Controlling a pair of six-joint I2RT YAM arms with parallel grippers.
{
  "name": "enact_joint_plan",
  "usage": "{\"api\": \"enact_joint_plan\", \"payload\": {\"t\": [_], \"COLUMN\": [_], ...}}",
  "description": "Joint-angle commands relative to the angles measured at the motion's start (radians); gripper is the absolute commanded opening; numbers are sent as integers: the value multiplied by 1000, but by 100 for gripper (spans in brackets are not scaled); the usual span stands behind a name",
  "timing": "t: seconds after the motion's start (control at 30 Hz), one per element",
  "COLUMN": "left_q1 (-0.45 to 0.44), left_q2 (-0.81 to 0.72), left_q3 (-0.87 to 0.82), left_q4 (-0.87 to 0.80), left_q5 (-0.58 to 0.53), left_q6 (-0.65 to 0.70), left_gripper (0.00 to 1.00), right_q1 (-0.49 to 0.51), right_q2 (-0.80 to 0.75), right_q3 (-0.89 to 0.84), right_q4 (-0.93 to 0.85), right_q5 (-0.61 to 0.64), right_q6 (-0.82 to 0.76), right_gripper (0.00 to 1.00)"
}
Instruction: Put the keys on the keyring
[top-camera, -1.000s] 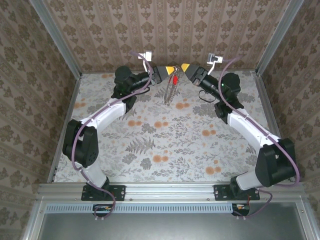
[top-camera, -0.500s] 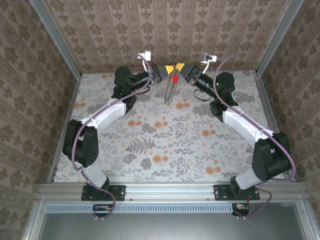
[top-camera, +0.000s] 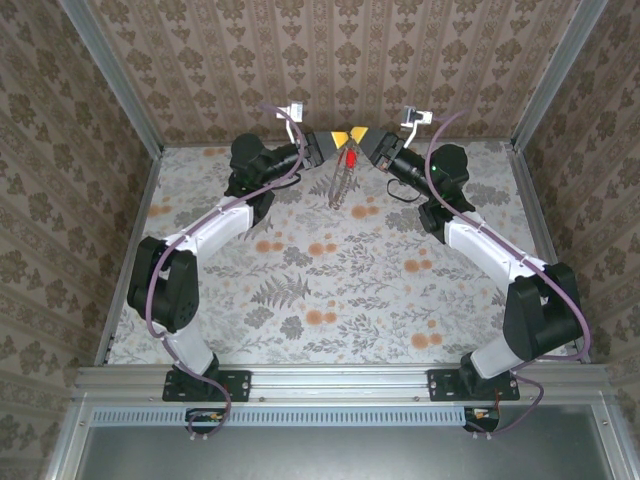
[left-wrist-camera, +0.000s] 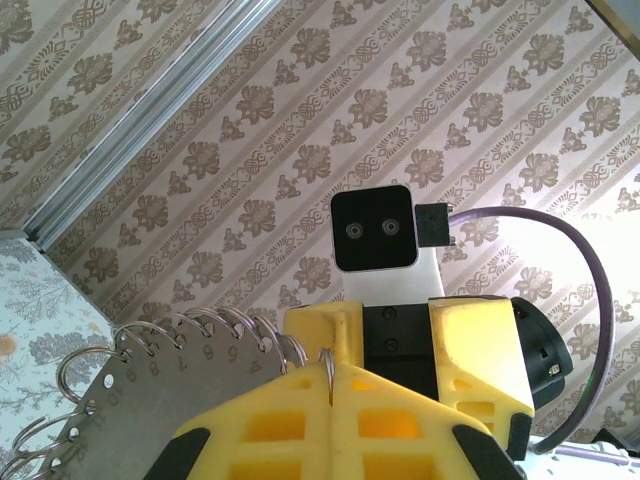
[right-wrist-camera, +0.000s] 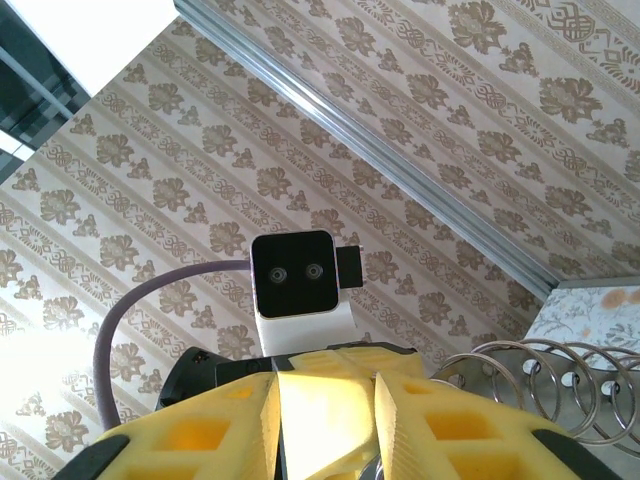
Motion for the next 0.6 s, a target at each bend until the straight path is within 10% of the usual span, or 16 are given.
{"api": "enact_joint_plan", "payload": {"t": [0.0,0.57], "left_q1": [3,4], "left_q2": [-2,-6], "left_q3": [11,6], "left_q4": [79,86], "left_q5": [-8,-8], "left_q6": [-14,-15], "left_gripper": [0,0], "right_q1": [6,-4], "right_q2": [4,13], "right_q3": [-17,-32], "right_q4": [31,35], "right_q5": [2,9], "right_q6": [-4,-5], "right_gripper": [33,31]}}
